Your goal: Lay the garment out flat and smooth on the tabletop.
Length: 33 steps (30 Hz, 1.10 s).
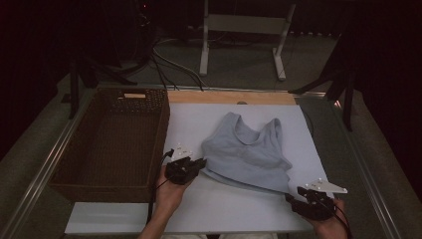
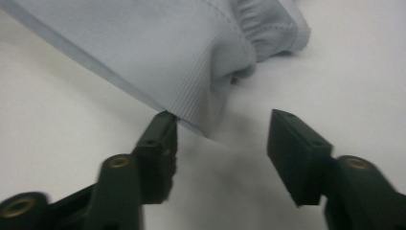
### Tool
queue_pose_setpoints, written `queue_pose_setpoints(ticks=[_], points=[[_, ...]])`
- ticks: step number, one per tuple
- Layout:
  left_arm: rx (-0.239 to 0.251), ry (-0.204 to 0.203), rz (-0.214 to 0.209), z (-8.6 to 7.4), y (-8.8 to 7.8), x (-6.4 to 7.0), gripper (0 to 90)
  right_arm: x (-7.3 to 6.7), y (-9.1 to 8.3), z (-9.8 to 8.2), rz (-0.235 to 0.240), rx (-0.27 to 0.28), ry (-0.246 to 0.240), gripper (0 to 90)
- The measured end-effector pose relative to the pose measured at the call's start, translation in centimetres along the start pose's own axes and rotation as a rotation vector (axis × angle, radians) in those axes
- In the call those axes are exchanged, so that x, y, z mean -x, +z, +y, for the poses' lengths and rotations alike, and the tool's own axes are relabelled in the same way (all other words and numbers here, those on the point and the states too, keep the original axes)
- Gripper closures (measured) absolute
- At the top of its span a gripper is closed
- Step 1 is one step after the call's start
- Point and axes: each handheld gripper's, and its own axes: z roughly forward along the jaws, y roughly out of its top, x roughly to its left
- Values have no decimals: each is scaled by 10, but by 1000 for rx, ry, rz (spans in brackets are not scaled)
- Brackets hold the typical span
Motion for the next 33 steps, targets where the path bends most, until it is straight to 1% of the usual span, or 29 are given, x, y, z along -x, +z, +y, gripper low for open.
queue_pose_setpoints(ticks=[2, 5, 7, 11, 15, 16, 17, 18, 19, 20, 22, 23, 24, 27, 31, 33], points=[[1, -1, 0, 0, 0, 0, 881, -1, -2, 0, 14, 10, -10, 382], [3, -2, -2, 0, 0, 1, 882, -2, -7, 0, 25, 29, -20, 340], [2, 0, -4, 0, 0, 1, 881, -2, -10, 2, 27, 46, -15, 323], [3, 1, -5, -1, -1, 0, 881, 0, -15, 8, 18, 81, -7, 319], [4, -1, -6, -2, -1, 1, 881, 2, -11, 19, -2, 99, 1, 340], [4, -1, -6, -2, -1, 1, 881, 2, -11, 19, -2, 99, 1, 340], [2, -1, -8, -2, -1, 0, 881, 3, -9, 22, -7, 98, 5, 346], [2, -1, -9, -3, -2, 0, 881, 4, -3, 28, -12, 103, 20, 364], [0, 0, -9, -3, -2, 0, 881, 5, 0, 30, -6, 104, 29, 367], [-1, 0, -8, -4, -2, 0, 881, 5, 2, 33, -10, 105, 37, 375], [-2, 0, -8, -4, -3, 0, 882, 4, 5, 35, -7, 107, 40, 380], [-2, -3, -10, -5, -3, 0, 882, 4, 8, 37, 0, 103, 39, 384], [-3, -4, -10, -5, -3, 0, 882, 2, 14, 38, -14, 84, 27, 405], [-6, -1, -14, -7, -4, 0, 881, 0, 27, 38, -46, 41, 5, 428], [-12, 3, -18, -9, -3, 0, 881, 3, 35, 36, -65, 8, 5, 487], [-16, 5, -19, -10, -3, 1, 881, 5, 38, 34, -62, 0, 16, 537]])
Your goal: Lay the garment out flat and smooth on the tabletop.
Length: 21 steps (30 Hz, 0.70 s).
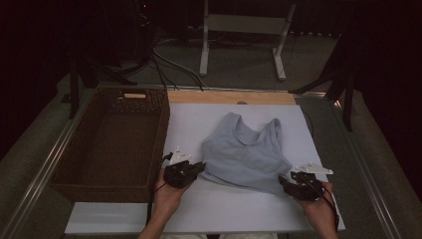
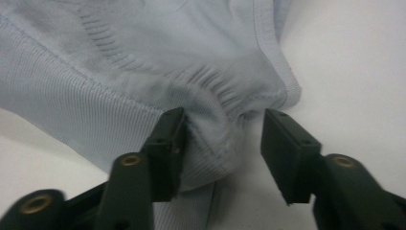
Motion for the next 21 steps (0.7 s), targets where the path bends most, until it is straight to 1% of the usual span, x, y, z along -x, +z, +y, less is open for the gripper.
queue_pose_setpoints(ticks=[1, 2, 7, 8, 9, 10, 12, 13, 16, 18, 20, 21], points=[[-3, 1, -1, -1, 0, 0, 881, 1, 1, 0, -1, -2, 0, 558], [-4, 1, 1, -1, 0, 0, 881, 1, 2, -1, 7, -8, 4, 599], [-19, 4, 3, -5, 0, 1, 881, 2, 5, -2, 12, -24, 3, 621], [-36, 3, 3, -10, 0, 2, 881, 2, 6, -2, 13, -26, 3, 622], [-42, 4, 0, -12, 0, 2, 877, 2, 7, -3, 19, -33, 6, 622], [-41, 2, -3, -14, 0, 2, 848, 2, 7, -3, 19, -33, 5, 624], [-26, -12, -9, -13, 0, 0, 704, 2, 7, -4, 17, -35, 1, 624], [-15, -18, -16, -12, -1, 0, 666, 2, 7, -4, 18, -33, 4, 621], [15, -37, 1, -8, -1, -1, 557, 2, 7, -4, 16, -34, 4, 605], [27, -49, 15, -6, 1, -2, 517, 2, 7, -4, 12, -35, 5, 587], [37, -60, 22, -4, 4, -3, 496, 2, 7, -5, 10, -35, 10, 574], [35, -63, 31, -3, 6, -3, 479, 3, 7, -5, 11, -35, 14, 570]])
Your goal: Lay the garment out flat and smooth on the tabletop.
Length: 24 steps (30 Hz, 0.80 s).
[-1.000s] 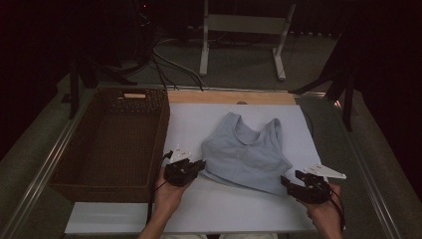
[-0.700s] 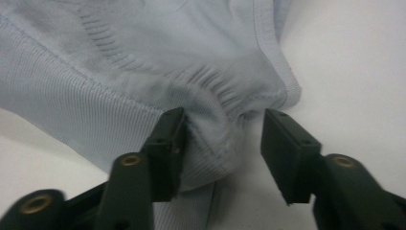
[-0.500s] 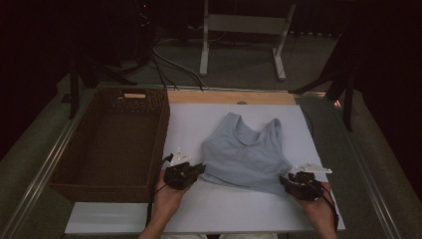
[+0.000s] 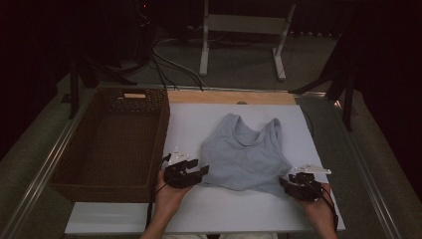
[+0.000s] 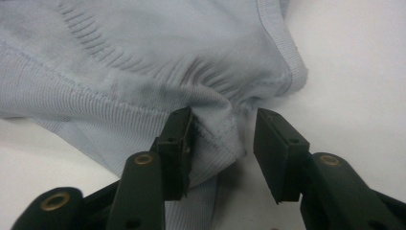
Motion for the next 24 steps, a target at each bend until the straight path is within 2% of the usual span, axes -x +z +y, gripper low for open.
queue_pose_setpoints(ticks=[4, 9, 12, 19, 24], points=[[-8, -7, 21, 1, 9, -1, 420, 1, 0, -1, 1, -6, 1, 592], [-24, -15, 29, -1, 17, -2, 412, 0, 0, -2, 19, -25, -8, 755], [-32, -18, 24, -2, 20, -3, 412, 2, 0, -2, 23, -34, 2, 794], [-46, -12, 13, -4, 27, 2, 411, 9, -2, -3, -2, -28, 44, 810], [-58, -21, 12, -4, 32, 2, 411, 10, -2, -4, -9, -23, 50, 806]])
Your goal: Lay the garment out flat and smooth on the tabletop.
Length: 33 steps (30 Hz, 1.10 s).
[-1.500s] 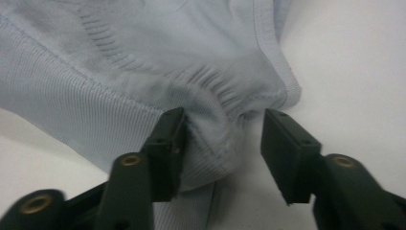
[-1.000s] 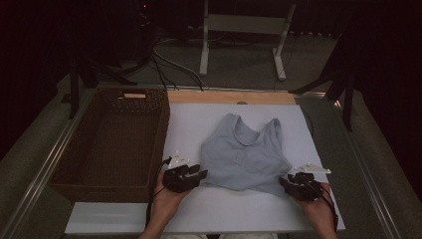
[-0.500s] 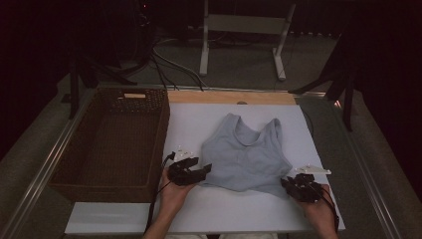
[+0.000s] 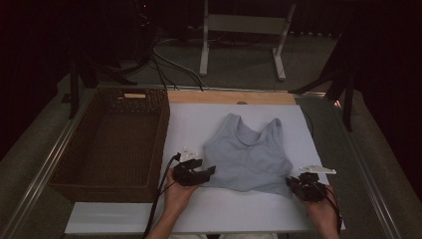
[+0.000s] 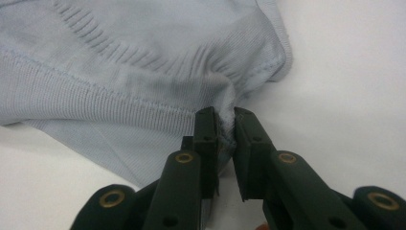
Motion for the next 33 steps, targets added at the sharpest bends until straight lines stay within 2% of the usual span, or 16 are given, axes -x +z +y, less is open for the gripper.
queue_pose_setpoints(ticks=[6, 10, 12, 15, 17, 20, 22, 25, 29, 33], points=[[-17, -16, 0, 1, 6, -1, 438, 1, -1, 0, 6, 7, -1, 798], [-17, -5, 8, 2, 8, 2, 577, 0, -2, 0, 11, 13, -7, 792], [-19, -6, 11, 3, 9, 3, 663, 0, -2, 0, 14, 13, -8, 781], [-26, 14, 11, 4, 9, 4, 812, 0, -2, 0, 21, 13, -12, 763], [-25, 29, 17, 6, 8, 4, 860, 0, -3, -1, 24, 15, -13, 713], [-11, 31, 24, 9, 5, 2, 878, 0, -3, -1, 27, 14, -15, 683], [1, 25, 41, 11, 3, -1, 884, 0, -2, -1, 29, 14, -17, 620], [17, 8, 64, 11, 1, -5, 887, 0, -2, -1, 39, 16, -23, 584], [25, -1, 77, 12, 0, -7, 887, -2, -1, -1, 45, 17, -30, 573], [34, -3, 72, 12, -4, -6, 887, -3, -2, 0, 54, 23, -30, 566]])
